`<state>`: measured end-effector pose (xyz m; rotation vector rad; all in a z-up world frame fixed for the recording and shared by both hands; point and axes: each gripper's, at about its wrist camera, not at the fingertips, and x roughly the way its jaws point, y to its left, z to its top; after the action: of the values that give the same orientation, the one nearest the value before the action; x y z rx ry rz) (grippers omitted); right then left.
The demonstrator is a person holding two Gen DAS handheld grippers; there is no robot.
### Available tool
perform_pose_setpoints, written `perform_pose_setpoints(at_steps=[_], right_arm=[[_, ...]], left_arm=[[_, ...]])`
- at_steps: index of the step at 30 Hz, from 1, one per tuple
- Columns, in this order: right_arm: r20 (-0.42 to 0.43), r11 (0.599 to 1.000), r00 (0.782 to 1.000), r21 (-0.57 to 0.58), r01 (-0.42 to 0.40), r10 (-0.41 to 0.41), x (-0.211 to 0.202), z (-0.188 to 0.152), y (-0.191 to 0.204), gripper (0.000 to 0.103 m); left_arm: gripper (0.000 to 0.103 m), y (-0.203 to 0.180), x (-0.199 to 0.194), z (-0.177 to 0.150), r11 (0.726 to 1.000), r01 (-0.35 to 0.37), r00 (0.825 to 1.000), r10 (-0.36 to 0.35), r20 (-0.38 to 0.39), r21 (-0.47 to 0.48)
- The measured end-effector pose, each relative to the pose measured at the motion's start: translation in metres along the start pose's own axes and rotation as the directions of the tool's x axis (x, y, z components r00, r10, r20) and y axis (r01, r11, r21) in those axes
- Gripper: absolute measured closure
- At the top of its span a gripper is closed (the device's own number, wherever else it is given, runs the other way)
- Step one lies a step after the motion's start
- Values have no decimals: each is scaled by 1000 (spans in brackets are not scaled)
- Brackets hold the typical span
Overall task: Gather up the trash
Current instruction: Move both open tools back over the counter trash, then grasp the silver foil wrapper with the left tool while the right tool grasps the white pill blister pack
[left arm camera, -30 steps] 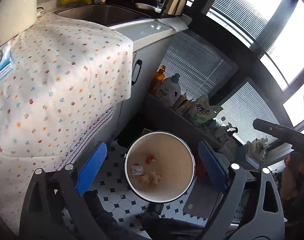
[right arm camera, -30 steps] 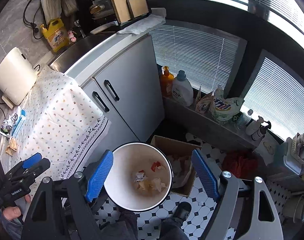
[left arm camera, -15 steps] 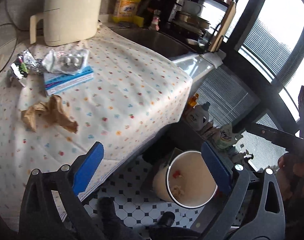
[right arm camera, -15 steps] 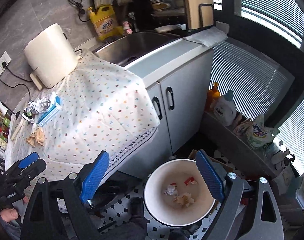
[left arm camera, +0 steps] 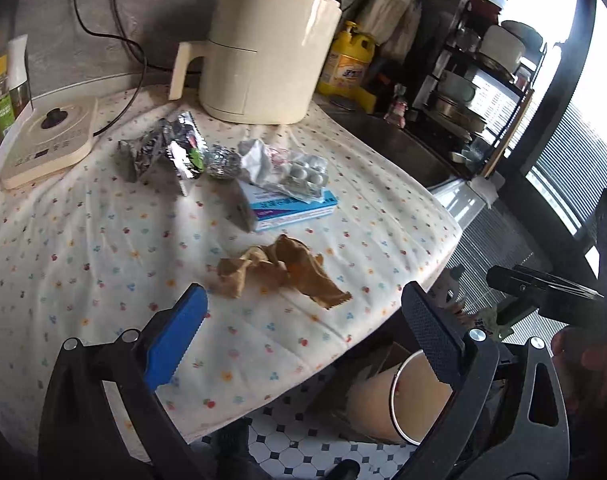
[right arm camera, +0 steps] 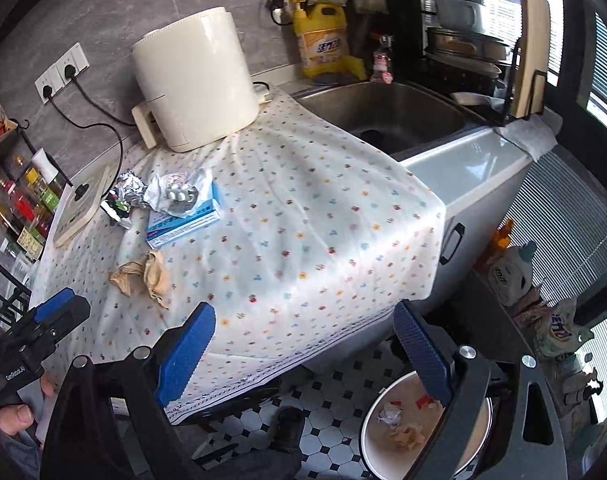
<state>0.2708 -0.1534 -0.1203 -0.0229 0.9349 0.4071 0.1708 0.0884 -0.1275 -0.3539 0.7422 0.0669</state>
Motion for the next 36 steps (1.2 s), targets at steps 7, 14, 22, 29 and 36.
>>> perform_pose_setpoints(at_steps=[7,14,22,29,36], right_arm=[[5,999,1000,-30,-14,14,24,21,44,15],[16,1000,1000,-30,3,-3,44,40,77,16],[11,998,998,3,56,-56,59,54,90,17],[5,996,996,-6,87,-87,71,65,104,18],[-20,996,996,-29,89,-90,97,87,121,20]], left_arm=[[7,52,0,19,999,-13,999,15,36,-52],[22,89,23,48,999,12,999,-10,30,-52],[27,105,59,79,997,69,998,-69,5,-28],[27,112,95,103,996,82,996,-82,-24,-18],[75,121,127,108,995,92,990,-94,-101,-28]])
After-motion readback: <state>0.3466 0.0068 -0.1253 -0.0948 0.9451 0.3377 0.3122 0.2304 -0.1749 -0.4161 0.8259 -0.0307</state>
